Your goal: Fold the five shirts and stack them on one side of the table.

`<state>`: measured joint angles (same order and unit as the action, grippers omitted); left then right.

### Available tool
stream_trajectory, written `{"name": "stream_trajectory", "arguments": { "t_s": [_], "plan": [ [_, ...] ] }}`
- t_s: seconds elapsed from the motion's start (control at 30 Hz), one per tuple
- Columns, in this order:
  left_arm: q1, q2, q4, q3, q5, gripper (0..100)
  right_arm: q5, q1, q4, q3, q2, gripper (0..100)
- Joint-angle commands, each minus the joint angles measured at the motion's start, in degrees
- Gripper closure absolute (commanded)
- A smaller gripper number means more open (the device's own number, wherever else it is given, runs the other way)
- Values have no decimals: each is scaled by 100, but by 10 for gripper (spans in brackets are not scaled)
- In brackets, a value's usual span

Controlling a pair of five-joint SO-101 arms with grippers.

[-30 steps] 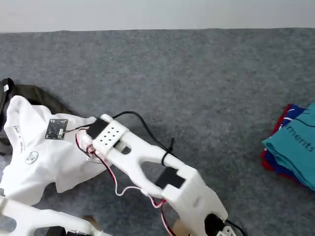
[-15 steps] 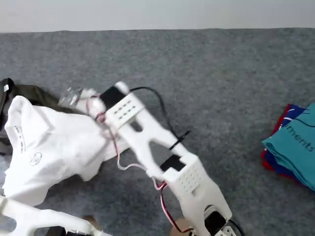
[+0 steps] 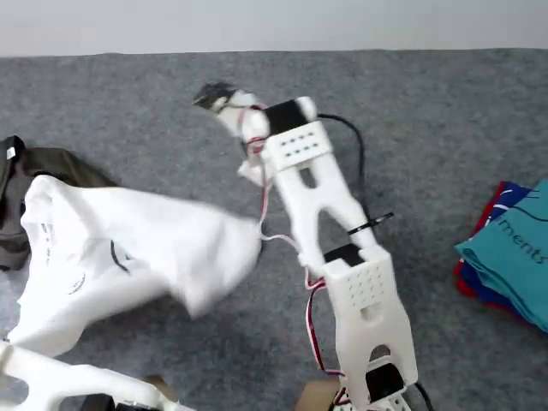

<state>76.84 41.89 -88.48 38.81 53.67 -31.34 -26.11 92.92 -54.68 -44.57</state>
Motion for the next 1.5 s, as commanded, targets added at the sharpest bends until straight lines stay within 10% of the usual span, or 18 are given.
{"name": "stream_trajectory", "arguments": {
  "t_s": [0.0, 0.53, 0.9, 1.47],
  "plan": [
    [0, 88, -62, -31, -44, 998, -62, 207, -75, -290, -31, 988],
    [0, 88, -255, -31, -44, 998, -62, -382, 998, 70, 1332, 821],
    [0, 62, -229, -31, -44, 998, 352, -1675, 980, 3024, 3090, 822],
    [0, 88, -220, -31, -35, 998, 369, -3310, -1552, 5626, 3099, 822]
  ]
}}
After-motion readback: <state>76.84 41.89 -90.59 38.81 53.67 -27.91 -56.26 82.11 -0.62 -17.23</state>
